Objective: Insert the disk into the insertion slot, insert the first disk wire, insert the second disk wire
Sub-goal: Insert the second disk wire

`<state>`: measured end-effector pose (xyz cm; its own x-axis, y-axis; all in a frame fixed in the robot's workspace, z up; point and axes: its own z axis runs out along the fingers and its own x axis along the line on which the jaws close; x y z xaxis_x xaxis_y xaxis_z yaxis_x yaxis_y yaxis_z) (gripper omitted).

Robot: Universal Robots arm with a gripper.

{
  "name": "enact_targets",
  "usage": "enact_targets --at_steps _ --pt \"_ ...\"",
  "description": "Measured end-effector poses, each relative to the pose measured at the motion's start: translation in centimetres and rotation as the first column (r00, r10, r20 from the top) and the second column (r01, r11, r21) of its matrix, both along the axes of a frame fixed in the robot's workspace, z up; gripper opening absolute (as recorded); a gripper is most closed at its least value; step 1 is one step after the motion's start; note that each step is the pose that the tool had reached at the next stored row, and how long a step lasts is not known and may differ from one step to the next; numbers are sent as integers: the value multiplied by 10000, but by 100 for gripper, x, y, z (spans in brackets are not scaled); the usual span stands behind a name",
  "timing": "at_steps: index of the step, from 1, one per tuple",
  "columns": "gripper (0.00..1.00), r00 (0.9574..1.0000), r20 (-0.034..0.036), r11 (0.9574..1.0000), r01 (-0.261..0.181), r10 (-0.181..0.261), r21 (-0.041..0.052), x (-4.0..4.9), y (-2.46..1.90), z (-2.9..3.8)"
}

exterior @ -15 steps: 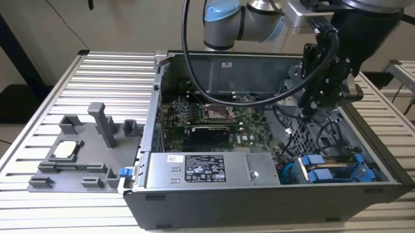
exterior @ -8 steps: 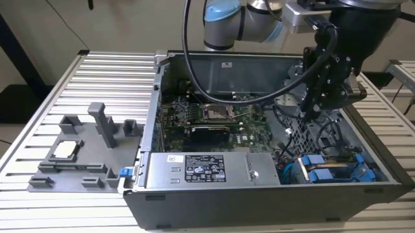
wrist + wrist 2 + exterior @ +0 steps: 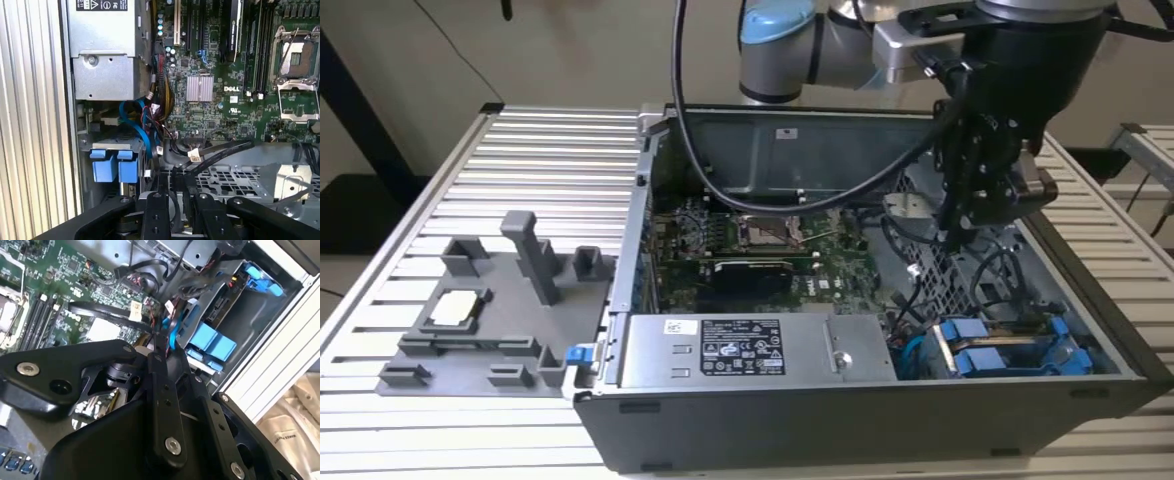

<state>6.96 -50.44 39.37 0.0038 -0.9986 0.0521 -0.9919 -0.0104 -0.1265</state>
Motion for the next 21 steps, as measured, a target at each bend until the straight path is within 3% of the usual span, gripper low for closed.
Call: enact_targets --at_steps 5,8,13,16,21 --pt "27 9998 172 9998 -44 48 -218 -61 65 -39" --pt "27 9992 388 9997 -64 74 -241 -89 103 -68" --pt "27 9974 712 9995 -66 87 -297 -155 127 -115" --pt "27 9968 793 9991 -69 102 -420 -170 127 -133" --pt "27 9958 899 9990 -108 148 -441 -170 127 -204"
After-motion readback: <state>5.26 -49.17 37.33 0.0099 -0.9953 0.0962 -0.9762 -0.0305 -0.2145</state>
